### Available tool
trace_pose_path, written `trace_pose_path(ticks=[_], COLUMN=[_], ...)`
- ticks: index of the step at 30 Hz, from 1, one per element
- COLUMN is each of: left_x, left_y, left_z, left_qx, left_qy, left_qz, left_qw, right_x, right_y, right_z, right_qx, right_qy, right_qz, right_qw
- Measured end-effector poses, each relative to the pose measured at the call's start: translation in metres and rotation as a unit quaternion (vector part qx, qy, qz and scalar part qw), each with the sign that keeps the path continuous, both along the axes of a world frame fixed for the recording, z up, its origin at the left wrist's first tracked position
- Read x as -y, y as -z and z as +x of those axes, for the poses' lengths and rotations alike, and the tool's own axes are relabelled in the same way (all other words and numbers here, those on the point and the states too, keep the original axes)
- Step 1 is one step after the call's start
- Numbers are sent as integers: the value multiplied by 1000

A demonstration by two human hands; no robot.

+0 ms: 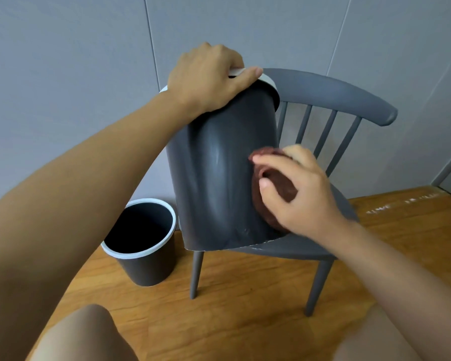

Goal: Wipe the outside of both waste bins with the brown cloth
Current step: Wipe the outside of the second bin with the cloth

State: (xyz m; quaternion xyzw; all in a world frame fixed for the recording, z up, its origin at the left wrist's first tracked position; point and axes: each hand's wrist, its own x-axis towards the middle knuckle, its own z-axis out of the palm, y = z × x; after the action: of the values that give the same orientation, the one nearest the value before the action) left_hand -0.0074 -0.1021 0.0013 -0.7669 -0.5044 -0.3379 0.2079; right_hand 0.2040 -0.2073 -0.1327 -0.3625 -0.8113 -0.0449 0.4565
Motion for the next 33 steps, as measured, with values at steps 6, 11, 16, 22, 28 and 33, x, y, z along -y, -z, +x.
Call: trace_pose_path(ticks=[6,11,16,22,28,33], left_x=[2,3,-1,4,7,1], left_y=[0,-1,1,-2,-4,-3], left_z=[0,3,0,8,22,19], left_qx=[-1,-4,2,-15,-45,-34], left_qy=[6,6,-13,1,2,-4], left_qz=[11,15,6,8,20,14], left_qw=[1000,1000,1000,1000,999,999], right_x=[49,10,24,37,-4,29], right_y=[33,11,29,8,-36,-11], right_z=[12,17,11,17,-8,-4], right_qx=[155,-18,13,169,70,183], right_qy=[-127,-18,-28,-102,-6,-80], right_qz=[13,-14,-9,12,3,10], right_qw=[980,1000,999,980,998,980])
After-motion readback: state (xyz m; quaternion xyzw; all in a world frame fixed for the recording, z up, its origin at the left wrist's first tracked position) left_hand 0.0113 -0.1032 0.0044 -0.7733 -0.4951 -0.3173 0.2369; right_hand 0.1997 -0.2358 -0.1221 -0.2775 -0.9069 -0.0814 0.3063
